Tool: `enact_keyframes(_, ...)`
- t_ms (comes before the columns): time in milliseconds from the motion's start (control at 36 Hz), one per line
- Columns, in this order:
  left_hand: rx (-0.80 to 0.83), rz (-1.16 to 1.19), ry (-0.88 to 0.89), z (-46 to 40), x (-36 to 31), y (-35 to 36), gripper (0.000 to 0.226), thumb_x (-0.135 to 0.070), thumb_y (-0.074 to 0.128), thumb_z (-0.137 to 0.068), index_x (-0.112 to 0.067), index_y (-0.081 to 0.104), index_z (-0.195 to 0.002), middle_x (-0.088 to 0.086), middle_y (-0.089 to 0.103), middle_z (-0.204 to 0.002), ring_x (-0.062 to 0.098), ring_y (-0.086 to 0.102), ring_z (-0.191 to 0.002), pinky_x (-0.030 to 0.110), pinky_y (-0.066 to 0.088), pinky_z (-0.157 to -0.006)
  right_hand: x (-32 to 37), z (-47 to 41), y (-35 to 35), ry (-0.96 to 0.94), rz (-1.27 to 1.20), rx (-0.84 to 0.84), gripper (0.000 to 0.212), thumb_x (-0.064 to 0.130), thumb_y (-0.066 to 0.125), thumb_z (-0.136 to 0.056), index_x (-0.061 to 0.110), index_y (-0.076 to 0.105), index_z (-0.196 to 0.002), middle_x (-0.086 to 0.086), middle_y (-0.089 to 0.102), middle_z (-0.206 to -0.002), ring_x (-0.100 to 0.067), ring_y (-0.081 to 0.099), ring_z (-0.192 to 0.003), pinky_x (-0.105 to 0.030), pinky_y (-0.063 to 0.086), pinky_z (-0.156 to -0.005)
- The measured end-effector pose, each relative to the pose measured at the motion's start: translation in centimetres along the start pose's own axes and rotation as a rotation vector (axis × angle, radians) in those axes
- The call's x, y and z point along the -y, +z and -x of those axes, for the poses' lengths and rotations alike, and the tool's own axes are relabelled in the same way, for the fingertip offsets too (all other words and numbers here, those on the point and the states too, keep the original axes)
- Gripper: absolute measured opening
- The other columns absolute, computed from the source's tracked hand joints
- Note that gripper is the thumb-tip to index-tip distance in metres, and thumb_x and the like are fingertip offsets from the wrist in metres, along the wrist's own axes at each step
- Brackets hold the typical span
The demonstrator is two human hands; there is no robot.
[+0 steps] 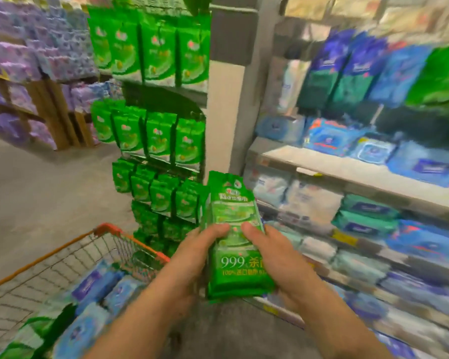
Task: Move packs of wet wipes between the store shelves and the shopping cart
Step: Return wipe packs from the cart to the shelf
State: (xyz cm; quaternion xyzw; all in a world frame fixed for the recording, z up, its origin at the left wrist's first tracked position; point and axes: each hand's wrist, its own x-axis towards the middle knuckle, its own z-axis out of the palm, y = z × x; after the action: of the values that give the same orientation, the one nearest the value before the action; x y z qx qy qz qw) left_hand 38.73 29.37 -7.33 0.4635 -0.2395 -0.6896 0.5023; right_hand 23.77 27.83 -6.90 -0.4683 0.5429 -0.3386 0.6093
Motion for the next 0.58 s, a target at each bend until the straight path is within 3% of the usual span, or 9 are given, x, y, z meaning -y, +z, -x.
enact_keyframes(56, 0.020, -0.013, -0.032, -0.5, 1.4, 3.7, 0.028, -0.019, 0.067, -0.078, -0.008, 0.070, -0.104, 0.015, 0.077, -0.081, 0.026, 0.075, -0.065, 0.029, 0.056, -0.048, -0.2, 1.2, -3.8, -0.006, -0.031, -0.075, 0.048, 0.051, 0.072, -0.088, 0.017, 0.063, -0.119, -0.008, 0.078, -0.106, -0.030, 0.076, -0.093, -0.057, 0.058, -0.090)
enact_keyframes(167, 0.095, -0.090, -0.133, -1.1, 3.8, 10.7, 0.036, -0.021, 0.067, -0.074, -0.003, 0.072, -0.105, 0.021, 0.076, -0.084, 0.028, 0.076, -0.070, 0.034, 0.059, -0.054, -0.7, 3.8, -10.6, -0.007, -0.098, -0.174, 0.036, 0.044, 0.068, -0.094, 0.018, 0.062, -0.117, -0.004, 0.079, -0.101, -0.026, 0.077, -0.090, -0.053, 0.060, -0.088)
enact_keyframes(250, 0.371, -0.244, -0.099, -1.6, 5.5, 14.3, 0.061, -0.032, 0.075, -0.085, 0.012, 0.059, -0.123, 0.008, 0.059, -0.037, 0.002, 0.057, -0.032, 0.033, 0.056, -0.077, -1.1, 5.4, -15.3, -0.005, -0.110, -0.244, 0.037, 0.045, 0.068, -0.094, 0.018, 0.062, -0.117, -0.004, 0.079, -0.100, -0.026, 0.077, -0.090, -0.053, 0.060, -0.089)
enact_keyframes(278, 0.452, -0.231, -0.088, -1.7, 5.9, 15.1, 0.072, -0.043, 0.080, -0.078, 0.004, 0.055, -0.127, 0.008, 0.062, -0.041, -0.001, 0.053, -0.028, 0.034, 0.051, -0.081, -1.3, 5.9, -16.8, -0.008, -0.113, -0.262, 0.037, 0.047, 0.068, -0.093, 0.018, 0.062, -0.117, -0.004, 0.079, -0.101, -0.026, 0.077, -0.091, -0.053, 0.059, -0.090)
enact_keyframes(333, 0.390, -0.314, -0.139, -2.1, 7.1, 18.1, 0.053, -0.034, 0.062, -0.095, 0.004, 0.059, -0.132, 0.021, 0.076, -0.091, 0.002, 0.064, -0.042, 0.038, 0.054, -0.082, -1.5, 7.0, -19.4, -0.009, -0.131, -0.297, 0.036, 0.048, 0.068, -0.093, 0.019, 0.064, -0.114, -0.004, 0.078, -0.100, -0.026, 0.077, -0.092, -0.054, 0.059, -0.091)
enact_keyframes(361, 0.278, -0.301, -0.178, -2.6, 7.9, 19.7, 0.044, -0.033, 0.057, -0.094, 0.000, 0.069, -0.120, 0.020, 0.075, -0.105, 0.011, 0.073, -0.057, 0.038, 0.058, -0.076, -1.6, 7.5, -20.6, -0.009, -0.144, -0.312, 0.036, 0.047, 0.068, -0.093, 0.018, 0.064, -0.114, -0.005, 0.078, -0.100, -0.027, 0.077, -0.092, -0.054, 0.059, -0.091)
enact_keyframes(417, 0.186, -0.225, -0.266, -2.6, 9.8, 22.5, 0.040, -0.040, 0.060, -0.085, -0.007, 0.080, -0.097, 0.017, 0.077, -0.095, 0.025, 0.077, -0.072, 0.032, 0.059, -0.057, -1.9, 8.4, -22.9, -0.014, -0.167, -0.339, 0.041, 0.051, 0.071, -0.088, 0.018, 0.064, -0.112, -0.006, 0.078, -0.100, -0.028, 0.076, -0.093, -0.056, 0.059, -0.090)
enact_keyframes(500, 0.225, -0.208, -0.206, -2.9, 11.1, 26.3, 0.037, -0.025, 0.052, -0.100, 0.003, 0.069, -0.115, 0.013, 0.072, -0.059, 0.016, 0.070, -0.047, 0.021, 0.049, -0.038, -2.3, 9.4, -25.7, -0.010, -0.168, -0.376, 0.059, 0.063, 0.073, -0.073, 0.018, 0.066, -0.109, -0.008, 0.078, -0.101, -0.031, 0.076, -0.095, -0.057, 0.057, -0.092)
enact_keyframes(583, 0.236, -0.385, -0.141, -3.9, 11.1, 28.7, 0.038, -0.028, 0.067, -0.089, 0.008, 0.076, -0.093, 0.008, 0.065, -0.046, 0.010, 0.063, -0.037, 0.018, 0.048, -0.039, -2.6, 9.9, -28.0, 0.006, -0.214, -0.400, 0.067, 0.067, 0.074, -0.066, 0.018, 0.066, -0.112, -0.009, 0.078, -0.104, -0.031, 0.076, -0.097, -0.056, 0.058, -0.092)
